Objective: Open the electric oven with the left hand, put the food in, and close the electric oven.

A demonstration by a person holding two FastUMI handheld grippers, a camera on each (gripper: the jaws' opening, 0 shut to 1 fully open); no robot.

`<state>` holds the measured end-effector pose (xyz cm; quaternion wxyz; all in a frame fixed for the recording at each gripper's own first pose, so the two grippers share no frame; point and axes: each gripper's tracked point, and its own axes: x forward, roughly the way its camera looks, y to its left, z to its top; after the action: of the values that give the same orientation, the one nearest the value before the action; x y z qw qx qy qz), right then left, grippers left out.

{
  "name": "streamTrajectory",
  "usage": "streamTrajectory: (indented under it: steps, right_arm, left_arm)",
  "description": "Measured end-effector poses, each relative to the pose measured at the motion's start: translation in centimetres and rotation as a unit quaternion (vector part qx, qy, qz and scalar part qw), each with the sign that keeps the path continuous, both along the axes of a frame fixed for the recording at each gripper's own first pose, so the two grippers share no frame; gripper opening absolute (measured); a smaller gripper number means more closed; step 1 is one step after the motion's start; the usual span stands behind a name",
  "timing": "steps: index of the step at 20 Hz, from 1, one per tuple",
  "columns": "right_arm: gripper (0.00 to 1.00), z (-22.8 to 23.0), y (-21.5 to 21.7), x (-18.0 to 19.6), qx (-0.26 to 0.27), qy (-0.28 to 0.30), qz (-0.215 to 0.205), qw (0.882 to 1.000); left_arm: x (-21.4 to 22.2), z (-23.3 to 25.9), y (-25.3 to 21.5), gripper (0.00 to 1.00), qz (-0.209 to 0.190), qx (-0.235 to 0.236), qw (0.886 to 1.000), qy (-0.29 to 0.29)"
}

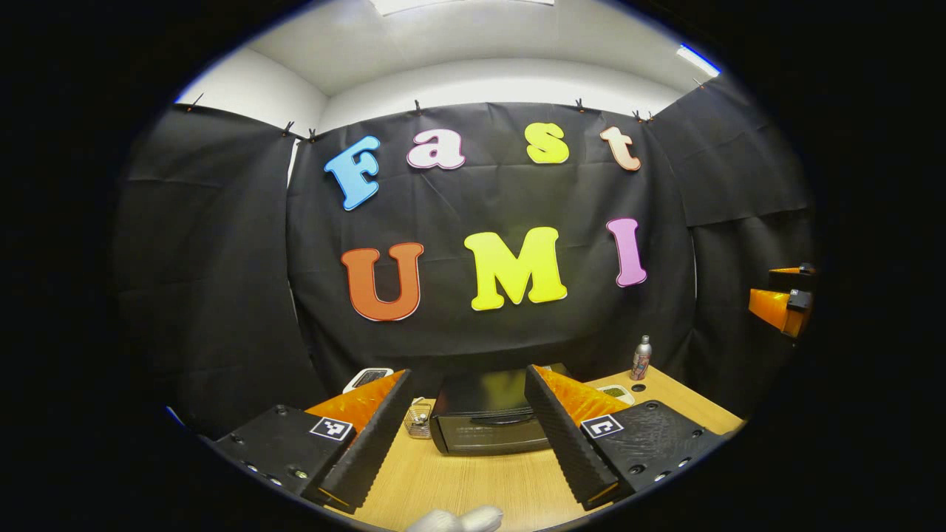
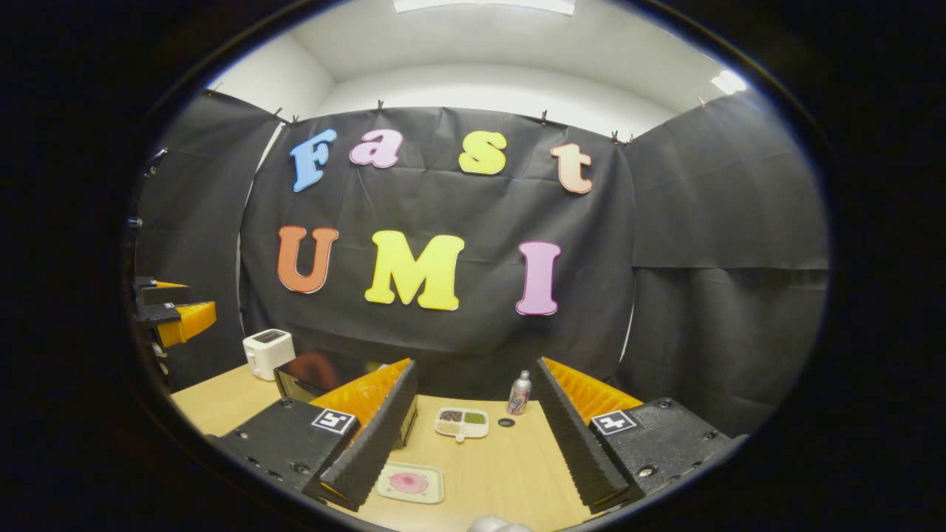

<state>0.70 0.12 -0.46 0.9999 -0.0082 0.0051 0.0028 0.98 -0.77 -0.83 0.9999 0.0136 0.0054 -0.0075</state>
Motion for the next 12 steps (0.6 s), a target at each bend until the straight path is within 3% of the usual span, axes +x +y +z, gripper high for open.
streamTrajectory:
  steps: [6,12]
  right_arm:
    - [1.00,0.5,-0.3,0.0,-0.011,0.000,-0.001,1.000]
    - [1.00,1.4,-1.2,-0.7,-0.021,0.002,-0.011,1.000]
  left_arm:
    - [2.7,-3.0,-1.4,0.96,-0.010,-0.005,1.000,0.004]
    - [7.2,-9.9,-4.7,0.96,-0.033,-0.003,0.999,0.040]
